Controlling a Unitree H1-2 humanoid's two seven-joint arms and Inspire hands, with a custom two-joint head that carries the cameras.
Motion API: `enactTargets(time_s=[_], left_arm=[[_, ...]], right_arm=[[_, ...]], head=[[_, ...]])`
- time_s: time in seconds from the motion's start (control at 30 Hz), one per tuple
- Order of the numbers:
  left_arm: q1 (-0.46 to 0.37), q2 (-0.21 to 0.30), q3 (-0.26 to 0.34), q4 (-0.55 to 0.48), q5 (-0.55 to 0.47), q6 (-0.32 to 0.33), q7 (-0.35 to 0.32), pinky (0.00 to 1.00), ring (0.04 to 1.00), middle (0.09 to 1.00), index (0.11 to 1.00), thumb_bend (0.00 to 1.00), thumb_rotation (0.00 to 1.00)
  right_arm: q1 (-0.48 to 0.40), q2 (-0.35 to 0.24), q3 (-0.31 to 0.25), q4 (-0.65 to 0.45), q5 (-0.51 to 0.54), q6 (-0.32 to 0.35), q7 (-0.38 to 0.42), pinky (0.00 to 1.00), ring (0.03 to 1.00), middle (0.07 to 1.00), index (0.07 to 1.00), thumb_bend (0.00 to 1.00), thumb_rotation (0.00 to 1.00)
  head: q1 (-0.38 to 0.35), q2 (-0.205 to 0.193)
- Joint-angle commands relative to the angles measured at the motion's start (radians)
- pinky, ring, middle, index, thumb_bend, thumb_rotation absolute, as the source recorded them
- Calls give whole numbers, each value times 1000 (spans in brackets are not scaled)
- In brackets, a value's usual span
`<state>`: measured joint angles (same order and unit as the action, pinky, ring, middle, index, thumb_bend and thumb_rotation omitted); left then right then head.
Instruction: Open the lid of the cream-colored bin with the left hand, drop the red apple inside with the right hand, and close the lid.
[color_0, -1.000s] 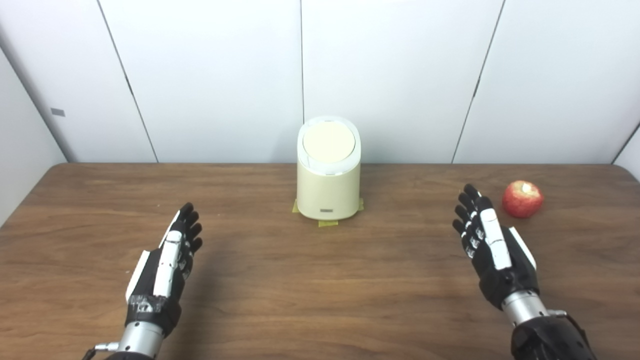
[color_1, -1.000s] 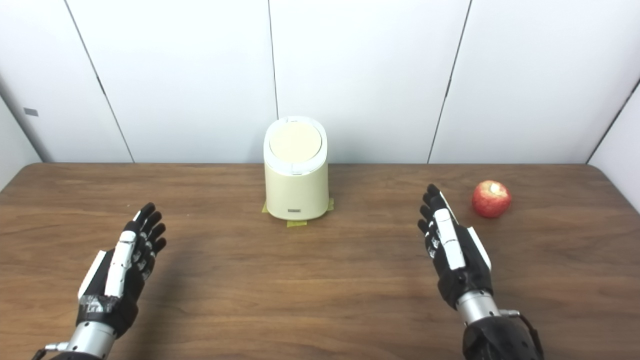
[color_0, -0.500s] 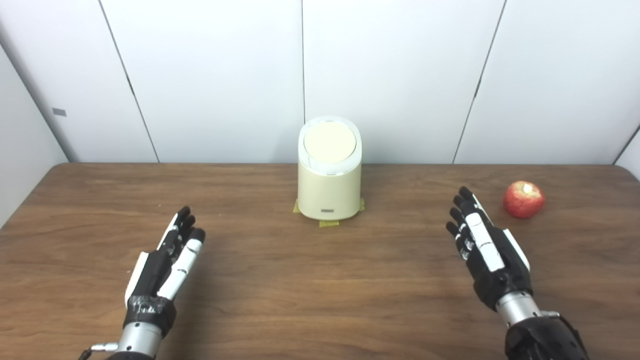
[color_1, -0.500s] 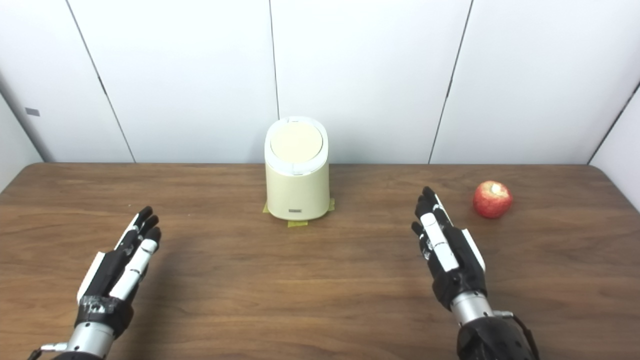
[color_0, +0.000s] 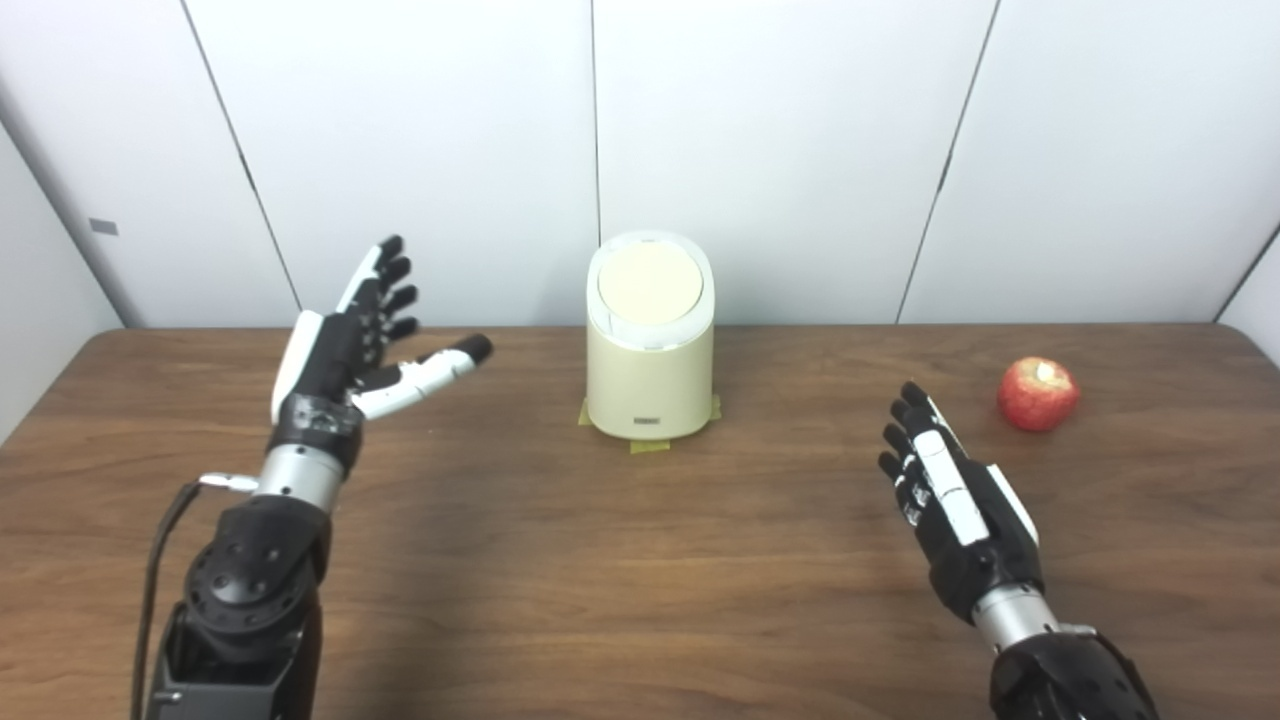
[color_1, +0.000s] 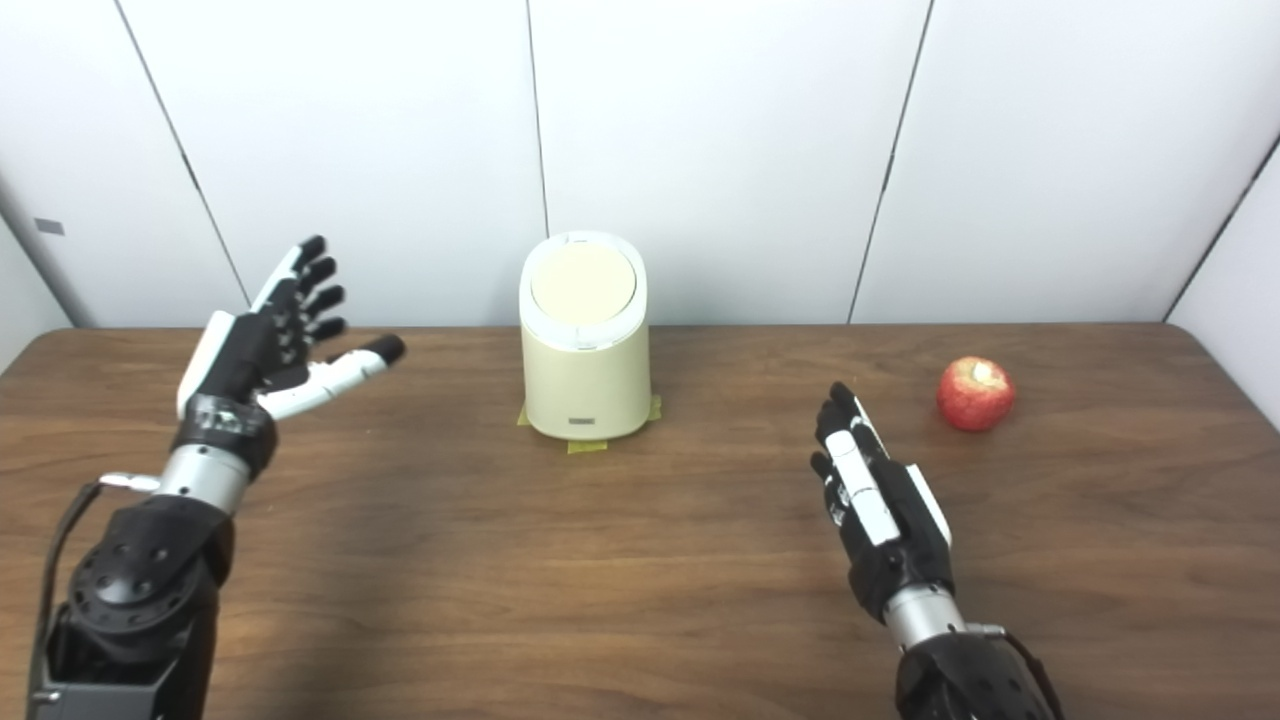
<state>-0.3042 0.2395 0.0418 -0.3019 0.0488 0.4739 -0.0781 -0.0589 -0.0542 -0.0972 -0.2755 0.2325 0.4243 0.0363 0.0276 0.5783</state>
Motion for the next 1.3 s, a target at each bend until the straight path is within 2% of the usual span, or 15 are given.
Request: enactTargets(time_s=[0.0,0.23,0.43,0.6,0.67,0.9,1.03,1.27], left_arm=[[-89,30,-5,-1,45,-4,-20,873,955,996,1000,822,197],[-240,0,-17,109,180,-4,-101,847,927,962,994,871,211],[-361,-28,-4,205,276,-4,-208,895,953,975,997,874,138],[-444,-42,5,272,326,-4,-281,942,967,981,998,888,129],[-473,-51,9,294,350,-4,-300,932,958,978,1000,899,141],[-555,-90,22,360,423,-4,-344,880,945,974,988,916,150],[-599,-78,-35,404,446,-5,-348,855,934,981,999,895,152],[-670,-66,-105,523,420,-5,-329,827,905,985,997,886,36]], right_arm=[[-36,2,0,-21,-3,-40,1,996,1000,1000,972,606,701],[-32,1,9,-17,-17,-46,6,994,1000,1000,980,598,720],[-36,7,14,-8,-22,-56,4,989,1000,1000,977,607,712],[-38,11,21,-5,-31,-55,1,989,1000,1000,973,600,721],[-38,13,21,-4,-33,-56,1,990,1000,1000,971,591,723],[-40,18,29,1,-54,-52,-2,984,1000,1000,971,578,737],[-38,22,37,-4,-64,-57,-1,993,999,1000,973,563,742],[-38,36,33,-13,-62,-51,-7,990,998,999,973,560,745]], head=[[1,-1],[0,-4],[2,-10],[0,-18],[-1,-21],[-3,-30],[-6,-34],[-15,-35]])
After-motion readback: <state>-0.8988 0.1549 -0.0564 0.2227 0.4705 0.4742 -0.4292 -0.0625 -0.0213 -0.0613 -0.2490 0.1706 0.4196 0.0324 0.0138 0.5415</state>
